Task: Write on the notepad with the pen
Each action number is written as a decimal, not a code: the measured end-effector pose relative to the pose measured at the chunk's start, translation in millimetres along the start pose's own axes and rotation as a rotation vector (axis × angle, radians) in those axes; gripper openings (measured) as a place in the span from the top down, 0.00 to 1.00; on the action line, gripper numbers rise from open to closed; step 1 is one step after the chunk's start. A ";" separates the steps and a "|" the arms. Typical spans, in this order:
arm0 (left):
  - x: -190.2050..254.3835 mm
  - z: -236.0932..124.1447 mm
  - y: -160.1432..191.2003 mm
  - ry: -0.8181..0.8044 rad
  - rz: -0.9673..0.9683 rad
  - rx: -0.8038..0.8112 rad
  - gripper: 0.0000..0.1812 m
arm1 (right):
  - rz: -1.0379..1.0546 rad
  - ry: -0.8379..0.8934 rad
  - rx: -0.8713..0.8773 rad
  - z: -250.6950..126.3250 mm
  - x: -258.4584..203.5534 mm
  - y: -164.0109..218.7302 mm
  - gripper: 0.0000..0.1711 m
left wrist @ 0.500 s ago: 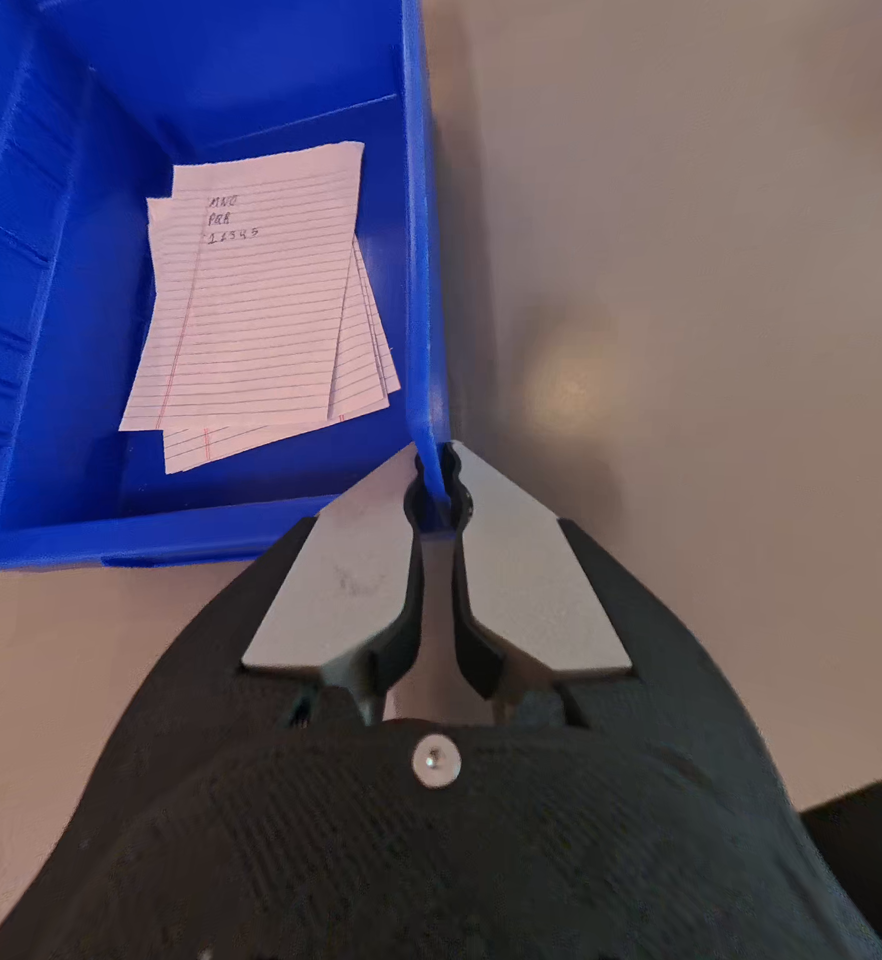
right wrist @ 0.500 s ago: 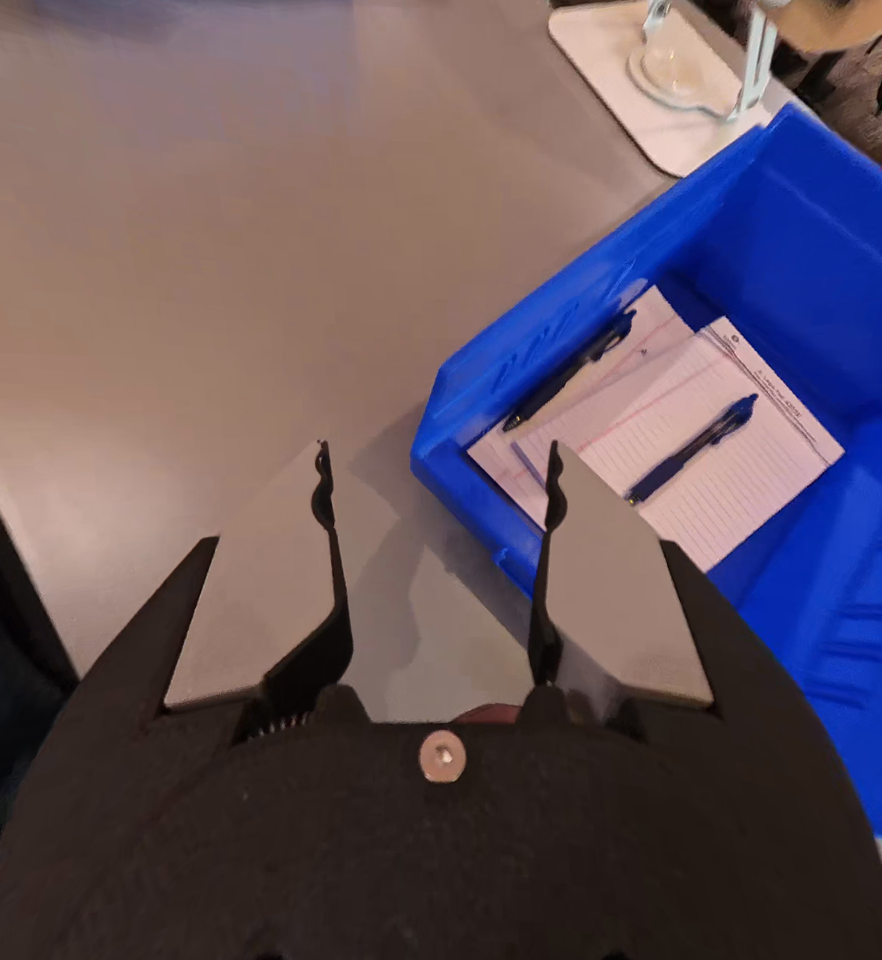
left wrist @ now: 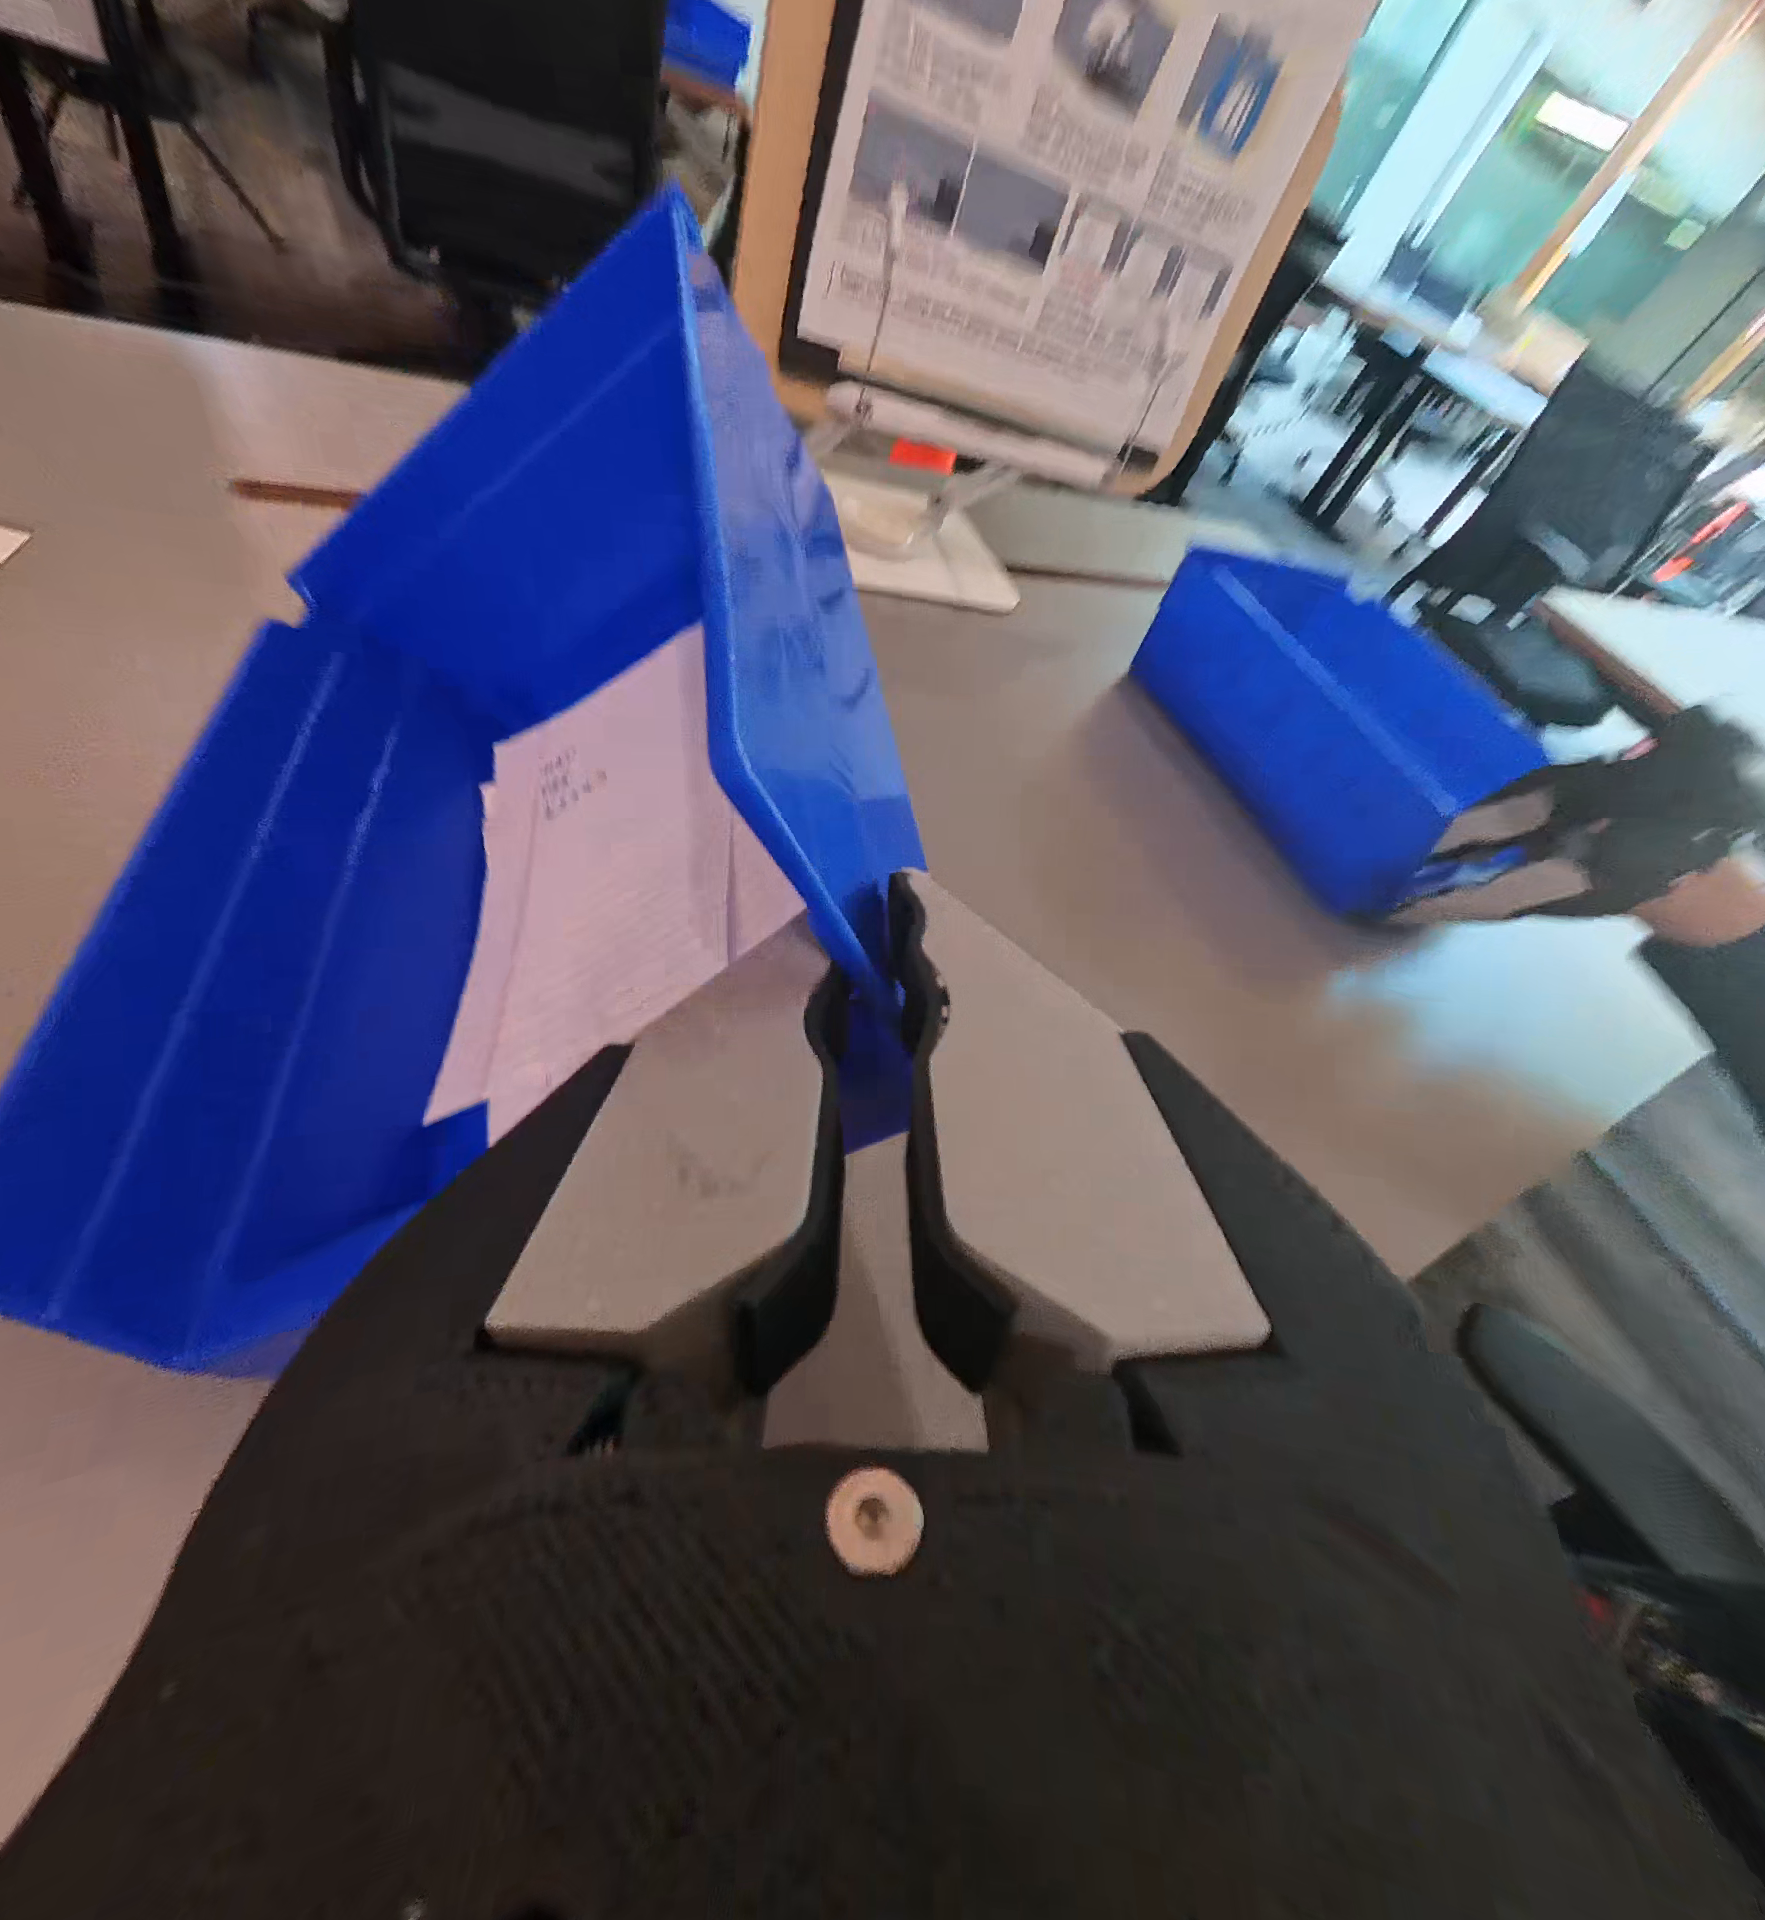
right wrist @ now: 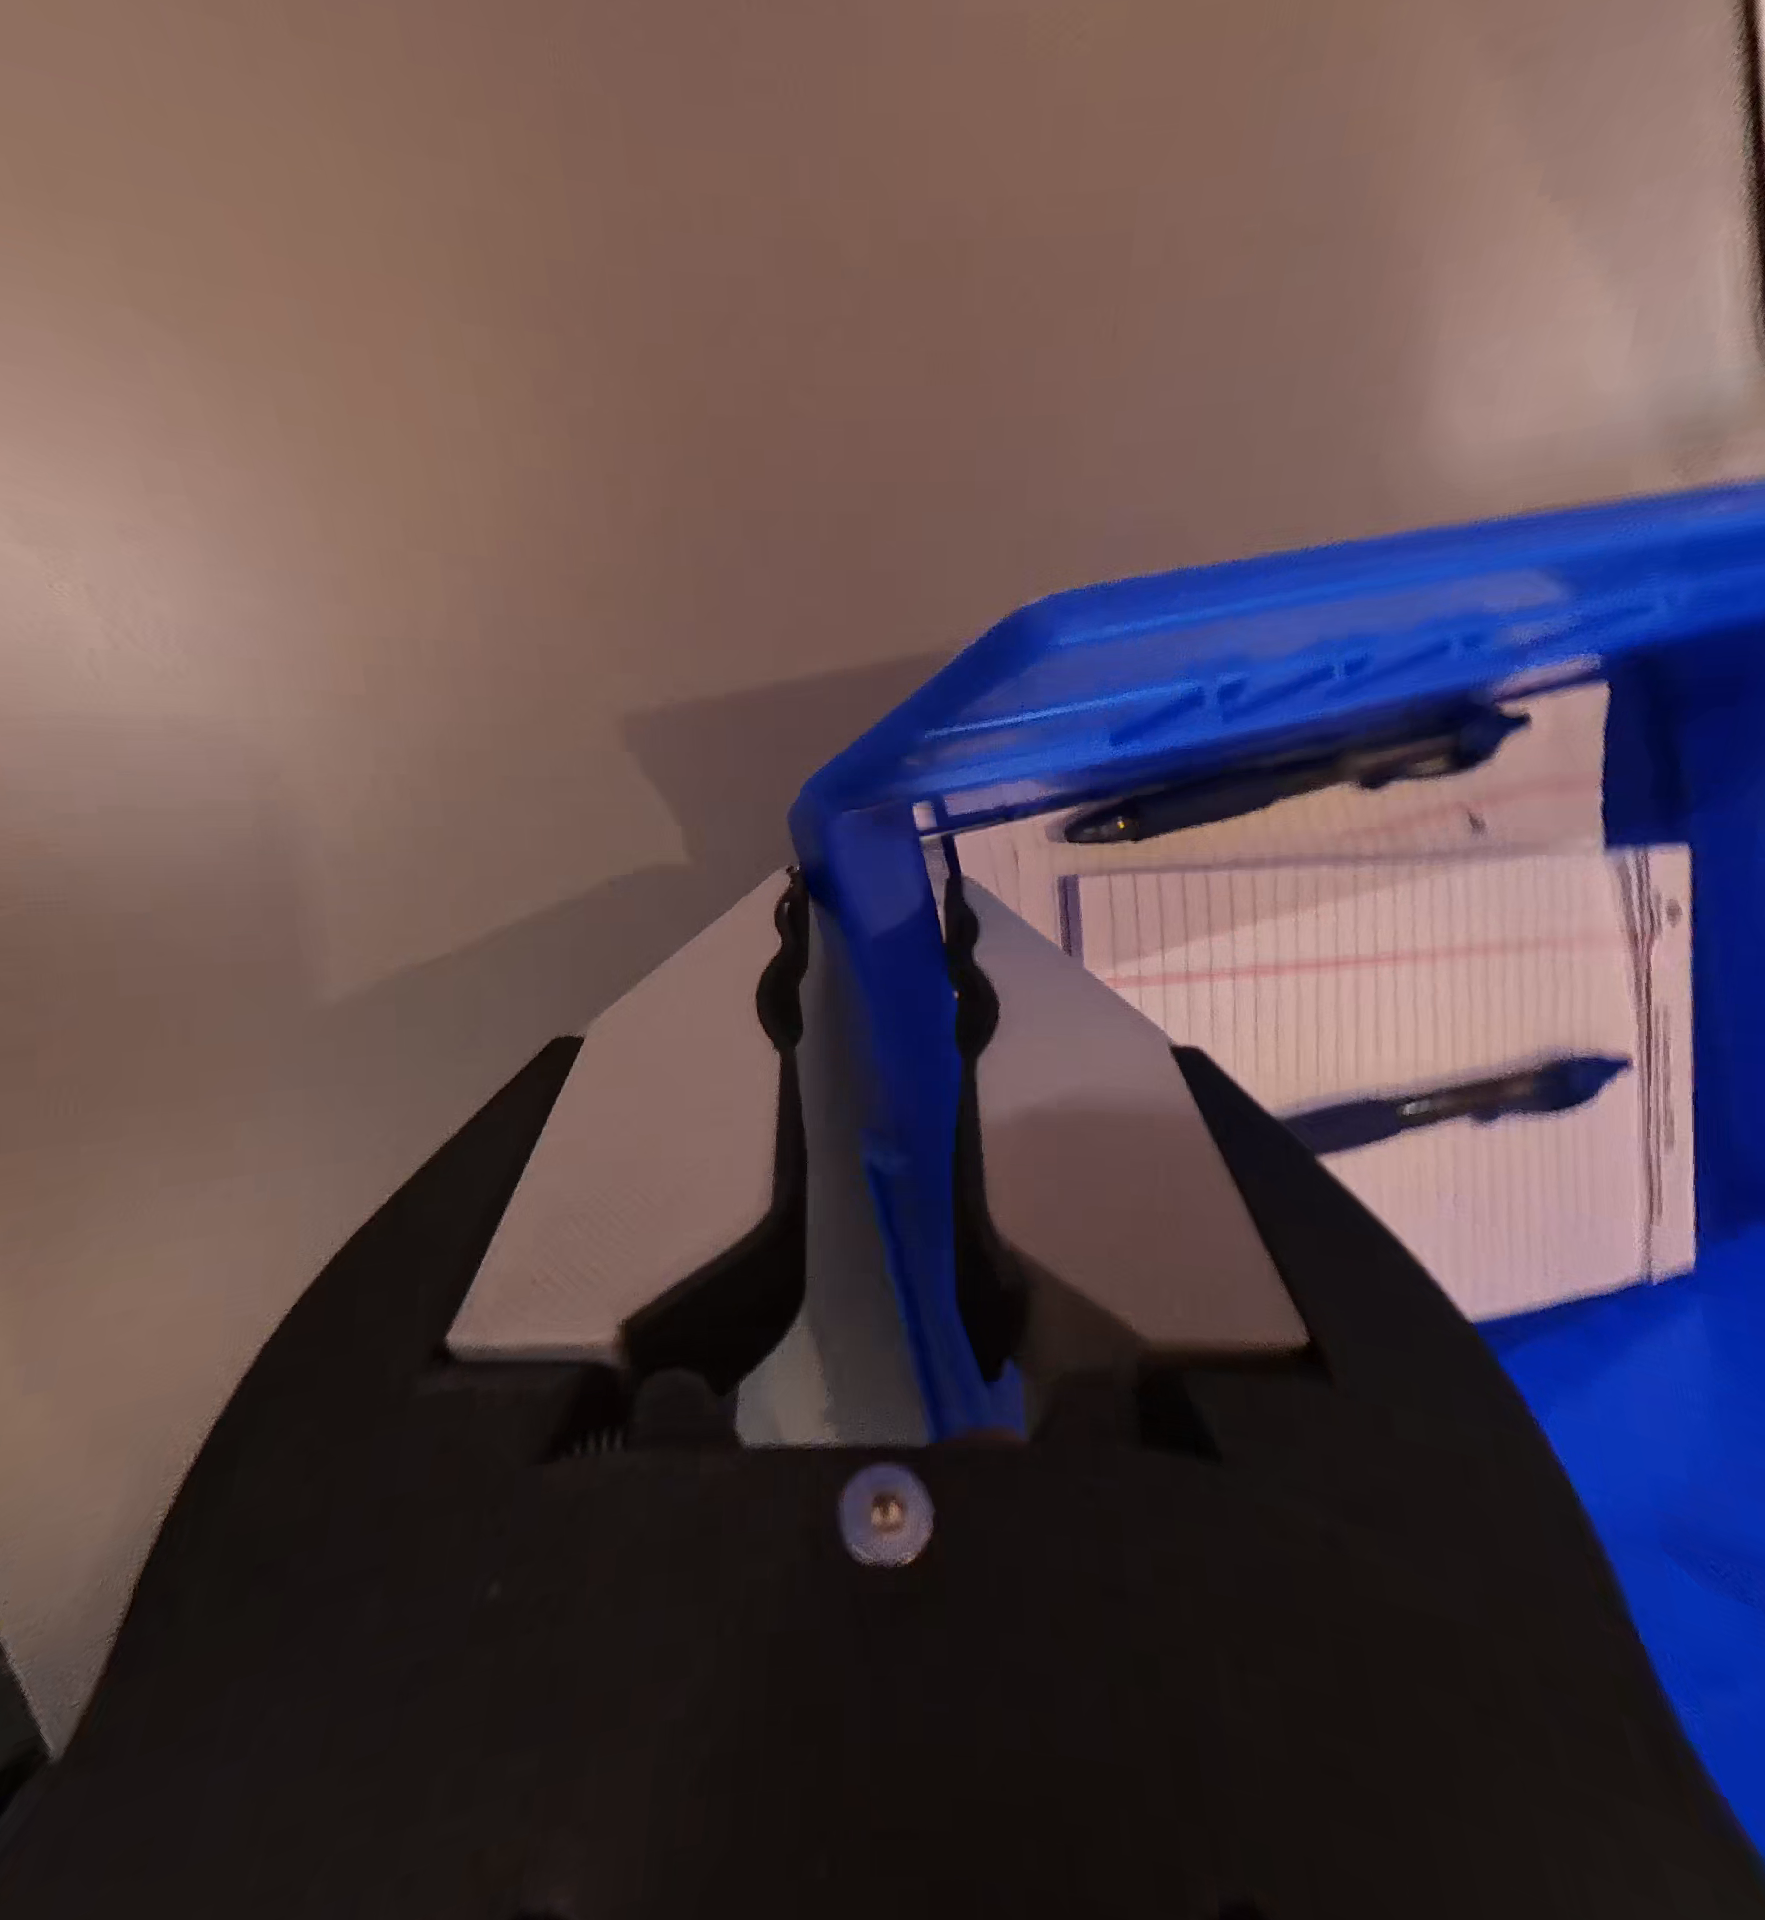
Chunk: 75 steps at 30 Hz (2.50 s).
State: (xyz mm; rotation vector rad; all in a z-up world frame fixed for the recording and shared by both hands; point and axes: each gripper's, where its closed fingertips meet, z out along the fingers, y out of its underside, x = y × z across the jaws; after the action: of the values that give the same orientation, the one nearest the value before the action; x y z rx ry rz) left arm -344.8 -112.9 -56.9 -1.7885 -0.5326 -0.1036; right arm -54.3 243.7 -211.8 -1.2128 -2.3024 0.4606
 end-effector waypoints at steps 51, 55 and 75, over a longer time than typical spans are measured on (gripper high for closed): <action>380.8 150.8 19.6 0.482 0.490 0.000 0.97 | 0.768 0.067 0.799 -148.6 17.7 36.8 0.86; 408.8 209.4 87.8 0.449 0.550 -0.067 0.98 | 0.831 0.045 0.743 -145.4 9.8 70.3 0.85; 286.8 155.6 92.2 0.211 0.451 -0.296 0.60 | 0.932 0.168 0.600 -125.8 2.9 86.5 0.64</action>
State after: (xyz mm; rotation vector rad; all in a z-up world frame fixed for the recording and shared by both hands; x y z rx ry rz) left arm -83.6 101.2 -86.6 -2.1137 0.0480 -0.0593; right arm 73.3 301.8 -151.4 -1.8142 -1.1800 1.1969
